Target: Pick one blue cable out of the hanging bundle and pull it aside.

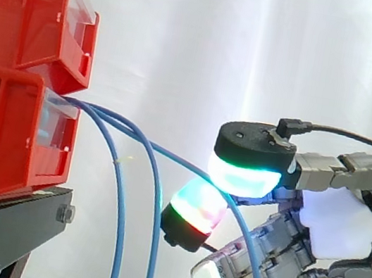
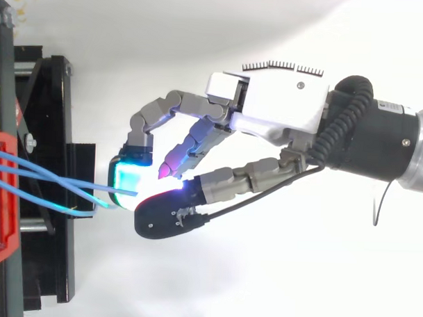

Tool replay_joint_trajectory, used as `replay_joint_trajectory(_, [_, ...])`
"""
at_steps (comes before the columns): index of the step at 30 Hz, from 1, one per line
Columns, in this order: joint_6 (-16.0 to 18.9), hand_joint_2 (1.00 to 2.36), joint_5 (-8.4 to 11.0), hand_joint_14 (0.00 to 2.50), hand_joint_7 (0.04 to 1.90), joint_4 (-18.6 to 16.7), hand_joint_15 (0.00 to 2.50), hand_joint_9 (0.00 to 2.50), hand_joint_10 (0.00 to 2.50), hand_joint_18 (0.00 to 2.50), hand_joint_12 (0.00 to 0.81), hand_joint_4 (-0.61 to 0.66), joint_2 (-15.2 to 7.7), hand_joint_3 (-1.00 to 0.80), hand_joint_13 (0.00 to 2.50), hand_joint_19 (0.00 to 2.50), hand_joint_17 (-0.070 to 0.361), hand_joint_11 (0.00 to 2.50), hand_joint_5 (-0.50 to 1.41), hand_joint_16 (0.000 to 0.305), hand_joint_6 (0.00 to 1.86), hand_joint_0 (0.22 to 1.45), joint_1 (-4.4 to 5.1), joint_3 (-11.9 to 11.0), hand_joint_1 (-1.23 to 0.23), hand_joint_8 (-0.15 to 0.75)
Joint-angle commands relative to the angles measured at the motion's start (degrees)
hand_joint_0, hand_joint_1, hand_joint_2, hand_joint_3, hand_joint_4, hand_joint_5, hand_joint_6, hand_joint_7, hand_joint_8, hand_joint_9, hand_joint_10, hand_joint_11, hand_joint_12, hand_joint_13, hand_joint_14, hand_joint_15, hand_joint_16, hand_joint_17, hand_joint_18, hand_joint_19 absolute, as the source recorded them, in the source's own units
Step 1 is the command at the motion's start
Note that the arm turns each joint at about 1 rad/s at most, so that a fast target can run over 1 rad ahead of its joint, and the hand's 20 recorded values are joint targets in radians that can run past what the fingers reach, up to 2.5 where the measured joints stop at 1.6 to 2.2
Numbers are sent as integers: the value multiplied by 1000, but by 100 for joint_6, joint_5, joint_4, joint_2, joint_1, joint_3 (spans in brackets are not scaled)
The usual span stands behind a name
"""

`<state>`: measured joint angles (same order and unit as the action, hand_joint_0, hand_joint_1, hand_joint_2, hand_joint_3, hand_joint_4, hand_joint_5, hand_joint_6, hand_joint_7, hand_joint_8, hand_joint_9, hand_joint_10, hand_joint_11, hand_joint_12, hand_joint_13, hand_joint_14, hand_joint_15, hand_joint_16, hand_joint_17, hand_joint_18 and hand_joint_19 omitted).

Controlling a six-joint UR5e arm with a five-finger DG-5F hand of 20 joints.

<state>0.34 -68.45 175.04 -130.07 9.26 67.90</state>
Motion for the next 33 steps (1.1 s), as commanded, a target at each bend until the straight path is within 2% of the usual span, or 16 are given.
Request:
replay_joint_trajectory(1, [115,1015,8,15,986,-22,396,1015,2,693,380,-284,0,135,863,393,113,77,-45,50,890,583,-3,4,-899,241])
replay_joint_trajectory(7, [54,1014,8,15,987,-84,415,1044,4,703,383,-279,0,135,880,408,115,117,-44,51,891,583,5,4,-898,248])
replay_joint_trajectory(14, [54,1014,-19,15,995,-330,437,1081,4,711,384,-279,0,145,898,415,117,137,-43,52,890,583,5,22,-897,256])
replay_joint_trajectory(26, [89,1013,-19,16,1031,-260,482,1131,6,734,383,-272,8,156,929,446,121,176,-37,54,880,585,5,22,-897,265])
replay_joint_trajectory(29, [89,1012,-115,18,1027,-128,490,1150,6,741,387,-273,0,161,935,443,122,189,-36,54,880,585,5,22,-897,267])
replay_joint_trajectory(30, [89,1013,-256,18,1018,-31,491,1152,7,740,388,-272,0,156,937,444,123,191,-35,55,880,586,5,22,-898,269])
replay_joint_trajectory(31, [89,1013,-256,17,1026,-31,492,1155,6,740,388,-269,0,157,938,446,123,186,-36,54,880,586,5,22,-898,266])
replay_joint_trajectory(32, [89,1012,-397,17,1026,57,491,1155,6,740,387,-273,8,156,940,454,123,192,-35,54,880,587,14,22,-898,270])
replay_joint_trajectory(33, [107,1012,-449,18,1033,83,490,1167,6,741,387,-272,8,161,942,451,123,194,-35,55,880,586,5,22,-896,272])
